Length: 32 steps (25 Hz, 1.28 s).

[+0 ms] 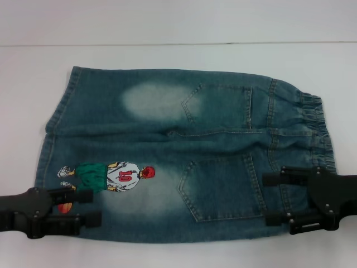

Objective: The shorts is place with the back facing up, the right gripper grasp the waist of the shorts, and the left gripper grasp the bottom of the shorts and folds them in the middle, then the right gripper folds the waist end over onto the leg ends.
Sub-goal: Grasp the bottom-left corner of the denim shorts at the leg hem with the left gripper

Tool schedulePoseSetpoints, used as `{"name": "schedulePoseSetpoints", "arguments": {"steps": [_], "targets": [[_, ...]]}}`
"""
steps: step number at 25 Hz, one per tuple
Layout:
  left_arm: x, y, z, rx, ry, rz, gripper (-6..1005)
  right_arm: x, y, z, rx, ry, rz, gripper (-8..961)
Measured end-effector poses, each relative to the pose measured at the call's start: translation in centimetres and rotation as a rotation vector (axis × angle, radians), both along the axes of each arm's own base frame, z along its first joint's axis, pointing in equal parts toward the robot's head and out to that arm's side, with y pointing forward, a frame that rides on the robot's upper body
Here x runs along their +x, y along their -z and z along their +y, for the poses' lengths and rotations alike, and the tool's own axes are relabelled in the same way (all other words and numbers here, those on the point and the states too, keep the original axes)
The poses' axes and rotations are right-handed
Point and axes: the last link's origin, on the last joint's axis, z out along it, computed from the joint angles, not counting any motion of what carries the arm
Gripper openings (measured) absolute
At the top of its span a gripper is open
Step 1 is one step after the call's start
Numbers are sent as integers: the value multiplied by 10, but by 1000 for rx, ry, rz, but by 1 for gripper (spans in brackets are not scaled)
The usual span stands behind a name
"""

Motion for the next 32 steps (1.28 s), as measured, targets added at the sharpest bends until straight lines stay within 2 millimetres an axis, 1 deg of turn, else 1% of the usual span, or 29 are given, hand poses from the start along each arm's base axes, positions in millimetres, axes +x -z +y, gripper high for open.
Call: {"name": "schedulePoseSetpoints", "arguments": {"steps": [7,32], "targets": [[4,-1,4,-3,15,-6,885,-5,0,5,-5,-12,3,945],[7,1,5,-18,19,-15,886,-4,1,3,-8,-8,3,945]]}}
